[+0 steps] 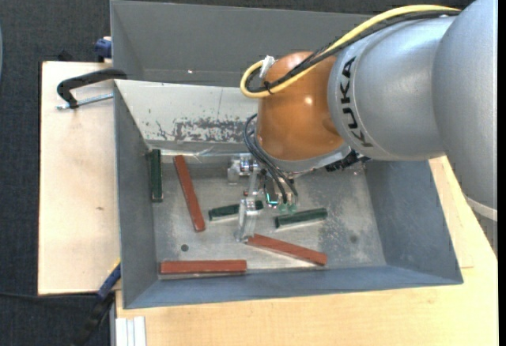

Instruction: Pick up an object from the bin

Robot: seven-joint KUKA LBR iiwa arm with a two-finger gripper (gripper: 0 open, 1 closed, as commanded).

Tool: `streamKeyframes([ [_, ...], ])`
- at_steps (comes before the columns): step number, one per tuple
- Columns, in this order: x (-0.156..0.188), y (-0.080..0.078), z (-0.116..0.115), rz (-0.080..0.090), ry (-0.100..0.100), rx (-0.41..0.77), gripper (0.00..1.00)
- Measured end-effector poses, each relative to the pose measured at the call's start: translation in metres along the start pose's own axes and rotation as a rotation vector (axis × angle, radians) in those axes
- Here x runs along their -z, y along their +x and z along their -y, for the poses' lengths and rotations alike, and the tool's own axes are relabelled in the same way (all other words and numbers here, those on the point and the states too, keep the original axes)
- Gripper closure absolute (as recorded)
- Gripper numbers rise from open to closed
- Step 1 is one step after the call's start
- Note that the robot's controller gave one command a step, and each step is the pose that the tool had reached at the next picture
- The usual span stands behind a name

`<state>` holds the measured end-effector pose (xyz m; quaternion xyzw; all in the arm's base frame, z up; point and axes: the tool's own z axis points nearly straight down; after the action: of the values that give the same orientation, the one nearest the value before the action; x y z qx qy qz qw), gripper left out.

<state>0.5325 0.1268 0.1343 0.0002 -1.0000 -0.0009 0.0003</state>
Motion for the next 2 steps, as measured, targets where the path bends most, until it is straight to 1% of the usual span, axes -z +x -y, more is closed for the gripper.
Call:
streamKeyframes([
  [1,-0.0637,-0.0171,0.0370,0.000,0.001,-0.267,1.00],
  [2,-0.0636,-0.0171,0.0366,0.000,0.000,-0.267,1.00],
])
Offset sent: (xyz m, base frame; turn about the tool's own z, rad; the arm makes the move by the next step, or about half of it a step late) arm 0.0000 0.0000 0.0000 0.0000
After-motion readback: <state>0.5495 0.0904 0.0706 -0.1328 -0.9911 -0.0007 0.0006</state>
